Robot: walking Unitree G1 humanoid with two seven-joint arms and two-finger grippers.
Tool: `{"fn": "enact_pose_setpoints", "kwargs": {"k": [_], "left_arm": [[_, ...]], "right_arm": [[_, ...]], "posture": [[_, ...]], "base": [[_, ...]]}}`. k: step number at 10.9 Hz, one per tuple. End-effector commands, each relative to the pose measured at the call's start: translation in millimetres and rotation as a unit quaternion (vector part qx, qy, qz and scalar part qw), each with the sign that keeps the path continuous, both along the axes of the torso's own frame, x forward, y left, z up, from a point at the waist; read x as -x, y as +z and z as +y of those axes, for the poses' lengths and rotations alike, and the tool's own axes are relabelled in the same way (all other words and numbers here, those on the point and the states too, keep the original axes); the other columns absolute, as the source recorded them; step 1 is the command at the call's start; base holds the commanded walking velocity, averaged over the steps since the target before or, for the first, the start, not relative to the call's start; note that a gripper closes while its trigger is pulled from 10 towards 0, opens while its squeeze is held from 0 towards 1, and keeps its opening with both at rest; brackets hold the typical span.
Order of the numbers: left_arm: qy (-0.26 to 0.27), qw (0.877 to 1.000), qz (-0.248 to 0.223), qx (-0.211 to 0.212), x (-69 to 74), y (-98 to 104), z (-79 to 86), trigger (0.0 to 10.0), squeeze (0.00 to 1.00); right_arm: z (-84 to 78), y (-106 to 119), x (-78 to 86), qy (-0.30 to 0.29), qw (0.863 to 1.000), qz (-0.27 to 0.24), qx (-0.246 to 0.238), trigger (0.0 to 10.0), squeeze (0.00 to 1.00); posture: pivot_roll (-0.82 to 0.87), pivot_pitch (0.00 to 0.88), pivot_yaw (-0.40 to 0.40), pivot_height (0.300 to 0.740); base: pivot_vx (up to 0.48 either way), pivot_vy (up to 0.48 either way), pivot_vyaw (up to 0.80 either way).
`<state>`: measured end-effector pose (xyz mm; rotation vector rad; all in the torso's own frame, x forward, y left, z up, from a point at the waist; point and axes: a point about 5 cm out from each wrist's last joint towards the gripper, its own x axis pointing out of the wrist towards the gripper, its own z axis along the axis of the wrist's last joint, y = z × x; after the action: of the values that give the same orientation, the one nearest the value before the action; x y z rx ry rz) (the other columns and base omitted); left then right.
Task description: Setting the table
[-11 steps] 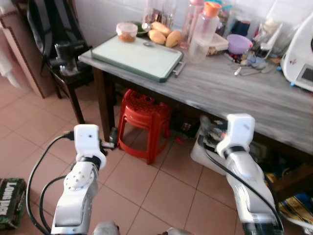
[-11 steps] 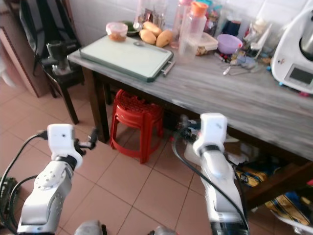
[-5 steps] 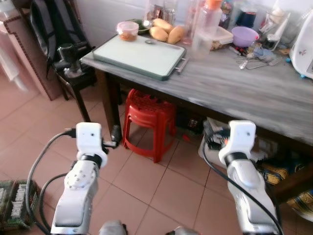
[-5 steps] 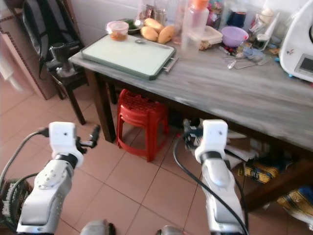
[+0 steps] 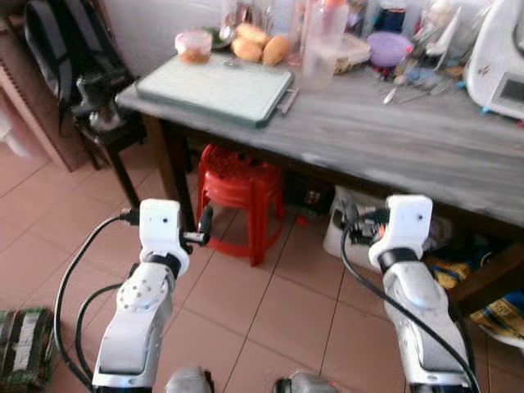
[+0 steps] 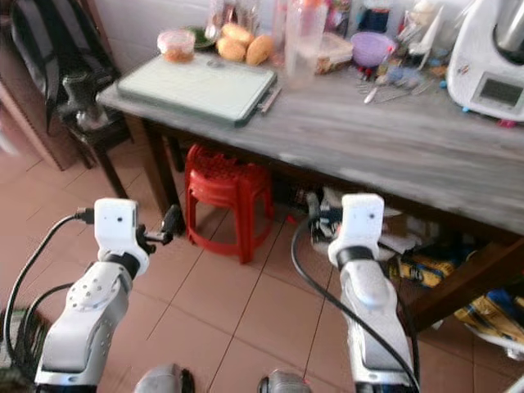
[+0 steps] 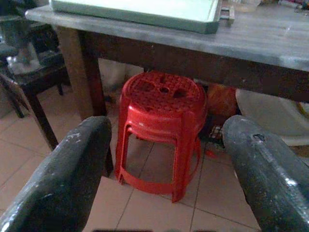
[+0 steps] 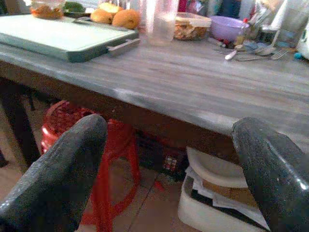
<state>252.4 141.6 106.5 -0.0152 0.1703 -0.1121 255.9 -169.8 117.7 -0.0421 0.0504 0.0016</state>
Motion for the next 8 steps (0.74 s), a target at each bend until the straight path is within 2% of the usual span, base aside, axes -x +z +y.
{"fn": "enact_pose_setpoints", "kwargs": {"k": [1,3,5,8], "left_arm": [[0.001,1.0,-0.001,-0.001,0.4,2.6,0.8,10.0,0.0],[0.003,1.0,0.002,-0.001,0.0,2.5,1.7,10.0,0.0],[0.005,1.0,0.001,-0.001,-2.3,4.1,0.8,10.0,0.0],[-0.018,0.999,-0.03,-0.002,-2.8,12.6,-3.0,10.0,0.0]], "right_arm": [[1.3,0.2,0.4,-0.001,1.0,0.005,-0.009,10.0,0.0],[5.5,-0.9,2.4,0.005,1.0,0.006,-0.013,10.0,0.0],[-2.4,0.7,0.0,-0.014,1.0,0.006,-0.001,10.0,0.0],[-8.0,-2.3,1.9,-0.035,0.999,0.016,0.009,10.0,0.0]], "posture": [[0.01,0.0,-0.038,0.74],[0.0,0.0,-0.037,0.74],[0.0,0.0,-0.031,0.74],[-0.01,0.0,-0.026,0.74]], "base": [[-0.345,0.0,0.0],[-0.349,0.0,0.0],[-0.341,0.0,0.0],[0.0,0.0,0.0]]}}
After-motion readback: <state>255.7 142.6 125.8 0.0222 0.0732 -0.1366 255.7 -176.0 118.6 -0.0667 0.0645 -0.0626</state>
